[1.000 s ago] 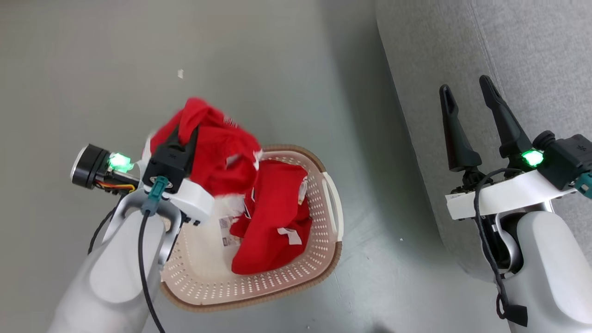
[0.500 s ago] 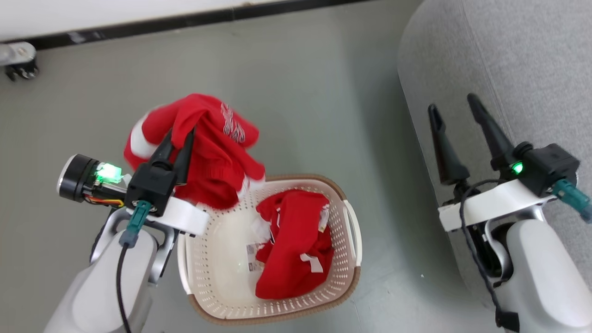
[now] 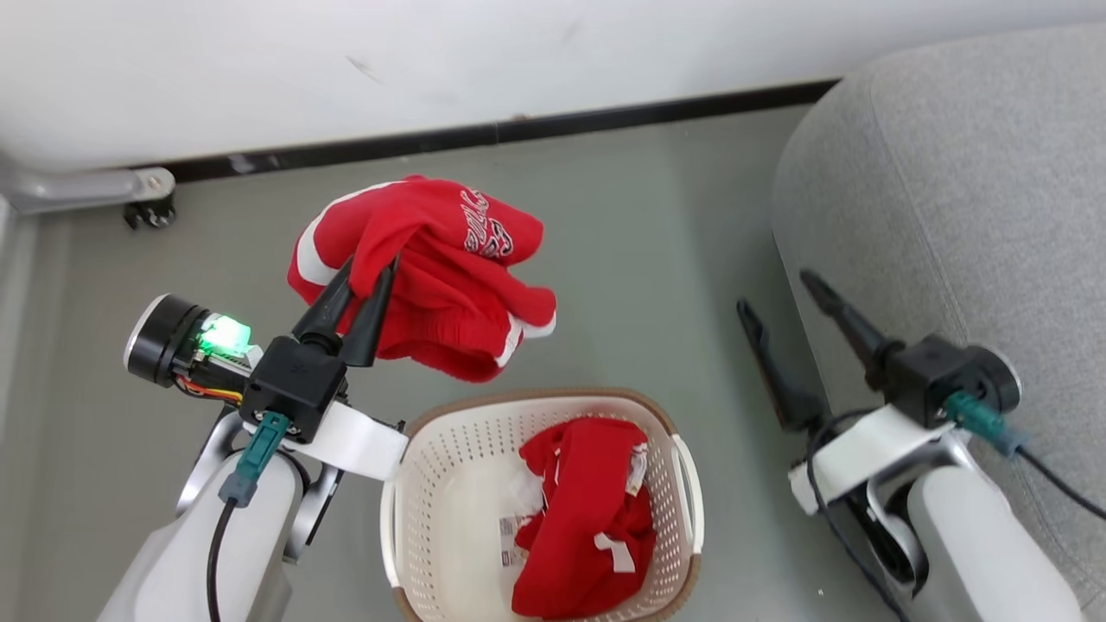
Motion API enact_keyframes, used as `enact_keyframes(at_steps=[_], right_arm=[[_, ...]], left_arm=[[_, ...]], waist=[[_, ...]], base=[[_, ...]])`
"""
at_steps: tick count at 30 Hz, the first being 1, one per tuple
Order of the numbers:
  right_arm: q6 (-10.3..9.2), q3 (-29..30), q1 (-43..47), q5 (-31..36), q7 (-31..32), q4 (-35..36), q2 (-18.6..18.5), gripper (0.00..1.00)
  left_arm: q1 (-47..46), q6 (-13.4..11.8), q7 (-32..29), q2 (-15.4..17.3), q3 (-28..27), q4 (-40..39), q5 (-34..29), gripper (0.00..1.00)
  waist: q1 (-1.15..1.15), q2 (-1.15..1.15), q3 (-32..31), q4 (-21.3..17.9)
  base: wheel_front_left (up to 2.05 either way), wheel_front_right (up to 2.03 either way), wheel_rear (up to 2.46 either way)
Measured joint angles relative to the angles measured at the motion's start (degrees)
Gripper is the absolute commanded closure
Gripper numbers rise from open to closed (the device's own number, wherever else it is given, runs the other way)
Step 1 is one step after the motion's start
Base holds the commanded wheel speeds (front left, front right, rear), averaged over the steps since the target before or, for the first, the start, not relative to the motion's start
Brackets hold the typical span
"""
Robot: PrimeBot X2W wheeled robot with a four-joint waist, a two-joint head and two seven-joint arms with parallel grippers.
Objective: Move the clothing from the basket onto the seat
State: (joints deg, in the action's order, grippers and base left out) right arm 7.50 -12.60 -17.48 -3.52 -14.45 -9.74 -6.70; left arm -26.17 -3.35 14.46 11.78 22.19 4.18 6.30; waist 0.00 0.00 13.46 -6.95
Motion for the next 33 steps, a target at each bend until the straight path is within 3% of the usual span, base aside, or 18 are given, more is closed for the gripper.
enact_keyframes(at_steps=[10,24,33], right_arm=[[0.00,-6.13,1.64,-1.12,0.00,-2.15,-2.08,0.00],[0.00,-25.05,1.59,-4.68,0.94,-4.47,-6.43,0.00],[0.00,-36.31,-3.02,-7.11,2.87,-4.91,-9.50,0.00]], left_arm=[[2.26,2.58,0.00,0.27,1.99,-1.33,1.32,1.00],[2.25,5.64,0.00,-0.91,5.36,-3.28,2.09,1.00],[2.25,6.61,-0.01,-2.09,7.51,-3.50,2.25,1.00]], waist=[[0.00,0.00,-5.19,1.49],[0.00,0.00,-11.69,3.41],[0.00,0.00,-14.62,4.33]], base=[[0.00,0.00,0.00],[0.00,0.00,0.00],[0.00,0.00,0.00]])
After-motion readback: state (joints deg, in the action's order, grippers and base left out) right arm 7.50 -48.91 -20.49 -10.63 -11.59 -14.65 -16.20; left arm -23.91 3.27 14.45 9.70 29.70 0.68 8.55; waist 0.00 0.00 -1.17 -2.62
